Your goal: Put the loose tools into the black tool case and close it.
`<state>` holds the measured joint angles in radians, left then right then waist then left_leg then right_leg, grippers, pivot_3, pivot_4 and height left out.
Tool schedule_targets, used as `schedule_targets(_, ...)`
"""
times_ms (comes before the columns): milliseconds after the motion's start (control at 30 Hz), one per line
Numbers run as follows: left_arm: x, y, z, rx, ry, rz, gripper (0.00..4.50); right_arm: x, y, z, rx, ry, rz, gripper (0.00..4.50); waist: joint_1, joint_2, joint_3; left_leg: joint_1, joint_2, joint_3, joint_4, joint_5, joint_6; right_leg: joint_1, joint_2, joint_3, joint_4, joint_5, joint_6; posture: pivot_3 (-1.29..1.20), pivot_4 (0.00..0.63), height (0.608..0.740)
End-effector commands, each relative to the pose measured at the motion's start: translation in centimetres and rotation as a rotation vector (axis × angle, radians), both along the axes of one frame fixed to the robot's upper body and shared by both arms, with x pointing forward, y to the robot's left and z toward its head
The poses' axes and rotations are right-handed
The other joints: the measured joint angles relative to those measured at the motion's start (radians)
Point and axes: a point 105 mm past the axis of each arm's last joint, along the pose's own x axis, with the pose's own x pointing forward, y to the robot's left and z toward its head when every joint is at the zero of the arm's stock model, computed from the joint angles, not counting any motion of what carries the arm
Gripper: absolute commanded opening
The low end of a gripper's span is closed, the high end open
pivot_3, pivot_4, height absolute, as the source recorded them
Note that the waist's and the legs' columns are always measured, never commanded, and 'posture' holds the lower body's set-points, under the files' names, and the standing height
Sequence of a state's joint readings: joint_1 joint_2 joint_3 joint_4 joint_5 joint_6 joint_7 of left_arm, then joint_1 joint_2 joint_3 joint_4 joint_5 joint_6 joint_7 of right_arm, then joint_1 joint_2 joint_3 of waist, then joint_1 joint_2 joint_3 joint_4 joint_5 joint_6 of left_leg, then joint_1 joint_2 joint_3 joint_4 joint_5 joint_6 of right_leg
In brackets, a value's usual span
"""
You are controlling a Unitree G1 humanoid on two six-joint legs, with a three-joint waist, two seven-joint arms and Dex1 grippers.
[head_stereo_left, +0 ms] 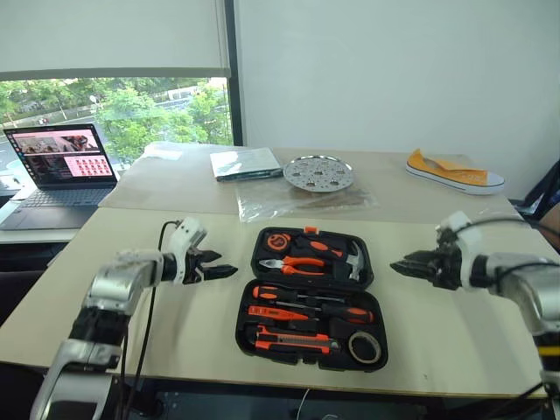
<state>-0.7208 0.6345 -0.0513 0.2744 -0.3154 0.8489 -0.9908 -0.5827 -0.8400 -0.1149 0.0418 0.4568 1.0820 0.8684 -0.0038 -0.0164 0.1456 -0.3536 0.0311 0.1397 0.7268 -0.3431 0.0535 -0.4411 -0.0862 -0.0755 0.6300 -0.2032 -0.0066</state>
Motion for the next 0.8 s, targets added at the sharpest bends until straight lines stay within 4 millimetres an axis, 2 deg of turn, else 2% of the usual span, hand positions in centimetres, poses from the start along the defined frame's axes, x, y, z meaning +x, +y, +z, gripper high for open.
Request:
schedule_targets(33,0.7,-2.5,1.8,-0.036,0.033,-0.004,4.5,0.4,1.2,-0.2,0.017,0.138,-0.042,4.18,-0.001,0.0,0.0,-0.001,0.0,0.0,0.0,0.0,0.0,-0.001,0.0,0.0,0.0,0.0,0.0,0.0,0.15,0.74)
schedule_targets(167,1.2,-4.2,1.4,-0.005,0.058,0.016,4.5,1.5,1.8,-1.3,-0.039,0.195,-0.083,4.18,-0.001,0.0,0.0,-0.002,-0.002,0.0,-0.002,0.0,0.0,-0.001,0.0,-0.001,0.0,0.0,0.0,0.0,0.15,0.74)
schedule_targets(367,1.3,-4.0,0.7,0.035,0.085,0.058,4.5,2.1,2.3,-2.5,-0.085,0.228,-0.087,4.18,-0.008,0.0,0.0,-0.005,-0.004,0.001,-0.007,0.001,-0.001,-0.005,0.0,-0.003,0.0,0.0,0.002,0.0,0.15,0.74)
schedule_targets(467,1.2,-3.9,0.4,0.049,0.098,0.068,4.5,2.2,2.4,-3.2,-0.107,0.245,-0.091,3.47,-0.01,0.0,0.0,-0.005,-0.004,0.001,-0.008,0.001,-0.002,-0.005,0.0,-0.004,-0.001,-0.001,0.002,0.0,0.15,0.74)
schedule_targets(567,1.0,-4.0,-0.2,0.071,0.113,0.072,3.71,2.5,2.1,-3.6,-0.115,0.255,-0.118,2.4,-0.012,0.0,0.0,-0.004,-0.004,0.001,-0.008,0.001,-0.002,-0.005,0.0,-0.004,-0.001,-0.001,0.002,0.0,0.15,0.74)
schedule_targets(800,1.4,-3.8,-1.1,0.063,0.124,0.111,1.17,2.8,2.0,-4.2,-0.104,0.266,-0.147,0.11,-0.011,0.0,0.0,0.002,-0.004,0.0,-0.005,0.002,-0.003,0.001,-0.002,-0.003,-0.001,0.0,0.002,0.0,0.15,0.74)
